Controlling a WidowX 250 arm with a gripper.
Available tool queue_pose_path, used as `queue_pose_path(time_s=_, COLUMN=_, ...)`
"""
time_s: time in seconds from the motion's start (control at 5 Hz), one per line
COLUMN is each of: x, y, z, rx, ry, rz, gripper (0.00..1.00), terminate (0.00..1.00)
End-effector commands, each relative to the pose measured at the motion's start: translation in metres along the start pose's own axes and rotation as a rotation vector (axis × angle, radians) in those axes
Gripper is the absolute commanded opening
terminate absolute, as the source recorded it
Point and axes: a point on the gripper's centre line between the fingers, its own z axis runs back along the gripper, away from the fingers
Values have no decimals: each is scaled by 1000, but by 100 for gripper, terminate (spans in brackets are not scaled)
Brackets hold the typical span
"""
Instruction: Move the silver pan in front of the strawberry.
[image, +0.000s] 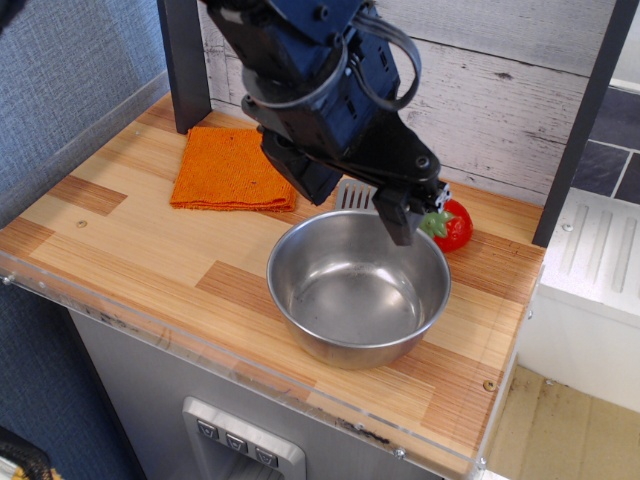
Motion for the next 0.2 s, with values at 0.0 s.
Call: queue_pose_path(time_s=0.0, x=1, y=1, z=9, rx=2, ry=-33, rz=-2, gripper=100, terminate=100)
